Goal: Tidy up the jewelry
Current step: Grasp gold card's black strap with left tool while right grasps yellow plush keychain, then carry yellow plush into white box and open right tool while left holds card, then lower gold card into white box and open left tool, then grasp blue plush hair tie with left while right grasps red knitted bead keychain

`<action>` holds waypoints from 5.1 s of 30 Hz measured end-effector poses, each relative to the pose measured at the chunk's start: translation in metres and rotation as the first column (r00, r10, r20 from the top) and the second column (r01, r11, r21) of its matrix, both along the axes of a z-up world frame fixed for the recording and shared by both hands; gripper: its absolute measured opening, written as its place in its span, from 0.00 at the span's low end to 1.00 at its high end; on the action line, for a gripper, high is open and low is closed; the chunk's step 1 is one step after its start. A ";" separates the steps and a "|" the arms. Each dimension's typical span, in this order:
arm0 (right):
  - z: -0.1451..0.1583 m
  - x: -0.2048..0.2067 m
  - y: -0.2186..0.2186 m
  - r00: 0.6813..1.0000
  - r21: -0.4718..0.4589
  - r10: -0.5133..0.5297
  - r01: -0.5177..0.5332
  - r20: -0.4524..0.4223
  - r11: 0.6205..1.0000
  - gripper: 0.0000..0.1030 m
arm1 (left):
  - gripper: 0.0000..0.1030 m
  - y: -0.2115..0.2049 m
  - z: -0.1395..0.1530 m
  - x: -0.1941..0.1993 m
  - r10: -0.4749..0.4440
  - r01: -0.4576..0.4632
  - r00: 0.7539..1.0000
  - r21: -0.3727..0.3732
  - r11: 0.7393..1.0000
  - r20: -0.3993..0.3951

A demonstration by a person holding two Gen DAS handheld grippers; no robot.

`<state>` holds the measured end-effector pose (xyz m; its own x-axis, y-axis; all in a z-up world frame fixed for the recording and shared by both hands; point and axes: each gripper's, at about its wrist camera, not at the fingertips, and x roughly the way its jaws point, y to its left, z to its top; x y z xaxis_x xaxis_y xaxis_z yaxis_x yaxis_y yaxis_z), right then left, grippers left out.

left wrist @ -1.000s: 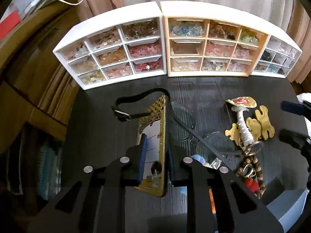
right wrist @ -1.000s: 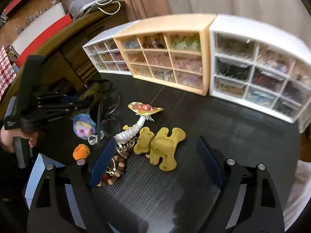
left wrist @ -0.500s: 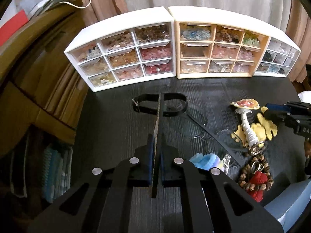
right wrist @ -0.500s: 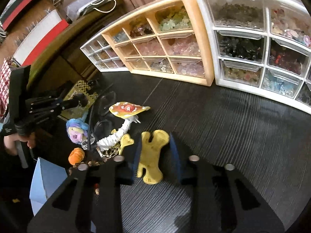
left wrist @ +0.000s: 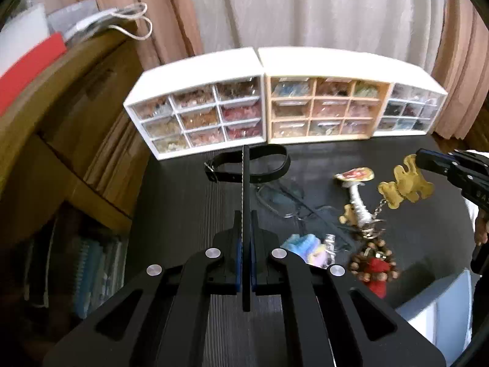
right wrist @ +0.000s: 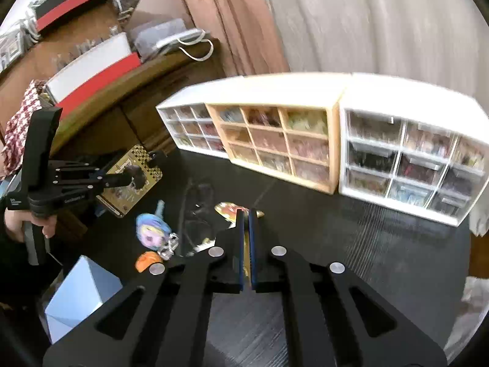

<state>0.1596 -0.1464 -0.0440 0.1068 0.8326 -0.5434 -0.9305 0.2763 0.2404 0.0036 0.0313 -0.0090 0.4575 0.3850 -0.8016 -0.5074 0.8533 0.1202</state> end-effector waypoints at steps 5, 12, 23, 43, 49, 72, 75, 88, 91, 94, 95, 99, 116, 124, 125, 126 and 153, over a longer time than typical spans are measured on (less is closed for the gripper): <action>0.021 -0.017 -0.011 0.998 0.015 0.009 -0.010 0.057 1.000 0.04 | 0.04 -0.019 0.024 -0.014 -0.027 0.026 0.999 0.016 1.000 0.039; 0.063 -0.046 -0.038 0.991 0.091 -0.001 -0.011 0.132 0.996 0.04 | 0.04 -0.051 0.055 -0.039 -0.059 0.054 0.994 0.061 0.997 0.090; 0.118 -0.098 -0.094 0.972 0.196 -0.015 -0.032 0.235 0.980 0.04 | 0.04 -0.124 0.070 -0.098 -0.167 0.163 0.977 0.043 0.986 0.129; 0.164 -0.159 -0.164 0.942 0.341 0.004 -0.126 0.336 0.932 0.04 | 0.04 -0.171 0.004 -0.121 -0.271 0.271 0.963 -0.070 0.960 0.015; 0.161 -0.173 -0.174 0.943 0.348 0.051 -0.171 0.328 0.922 0.04 | 0.04 -0.170 0.007 -0.122 -0.270 0.271 0.963 -0.057 0.961 0.017; 0.057 -0.145 -0.155 0.991 0.226 0.118 -0.129 0.061 0.966 0.04 | 0.04 -0.171 -0.002 -0.123 -0.259 0.258 0.966 -0.059 0.964 -0.009; 0.041 -0.139 -0.143 0.991 0.204 0.134 -0.136 0.021 0.969 0.04 | 0.04 -0.169 -0.004 -0.122 -0.255 0.253 0.967 -0.065 0.965 -0.016; -0.008 -0.146 -0.083 0.962 0.062 0.256 -0.251 -0.093 0.966 0.06 | 0.05 -0.163 -0.020 -0.114 -0.239 0.233 0.970 -0.096 0.968 -0.047; -0.013 -0.140 -0.090 0.970 0.063 0.219 -0.213 -0.109 0.975 0.15 | 0.05 -0.163 -0.020 -0.113 -0.238 0.233 0.970 -0.100 0.967 -0.047; -0.004 -0.133 -0.108 0.980 0.118 0.166 -0.153 -0.106 0.981 0.40 | 0.05 -0.163 -0.021 -0.112 -0.242 0.236 0.969 -0.104 0.966 -0.050; -0.001 -0.131 -0.112 0.983 0.135 0.153 -0.138 -0.102 0.981 0.41 | 0.05 -0.164 -0.022 -0.111 -0.245 0.239 0.968 -0.106 0.965 -0.052; 0.019 -0.119 -0.140 0.995 0.210 0.063 -0.046 -0.075 0.977 0.59 | 0.05 -0.165 -0.026 -0.107 -0.251 0.244 0.966 -0.110 0.964 -0.060; 0.019 -0.074 -0.156 0.964 0.199 -0.265 0.261 -0.010 0.945 0.94 | 0.92 -0.159 -0.004 -0.099 -0.222 0.222 0.975 -0.027 0.975 -0.018; 0.010 -0.067 -0.123 0.980 0.106 -0.196 0.193 0.015 0.975 0.93 | 0.92 -0.145 -0.005 -0.093 -0.209 0.208 0.978 -0.045 0.977 -0.026; 0.009 -0.066 -0.119 0.984 0.092 -0.178 0.176 0.017 0.980 0.93 | 0.92 -0.143 -0.005 -0.092 -0.201 0.200 0.979 -0.044 0.979 -0.027; 0.008 -0.066 -0.113 0.987 0.077 -0.161 0.159 0.019 0.984 0.91 | 0.92 -0.139 -0.005 -0.091 -0.194 0.192 0.981 -0.047 0.980 -0.026; -0.039 -0.067 0.038 0.927 -0.385 0.372 -0.362 -0.053 0.849 0.68 | 0.92 0.010 -0.006 -0.018 -0.174 0.169 0.985 -0.225 0.960 -0.001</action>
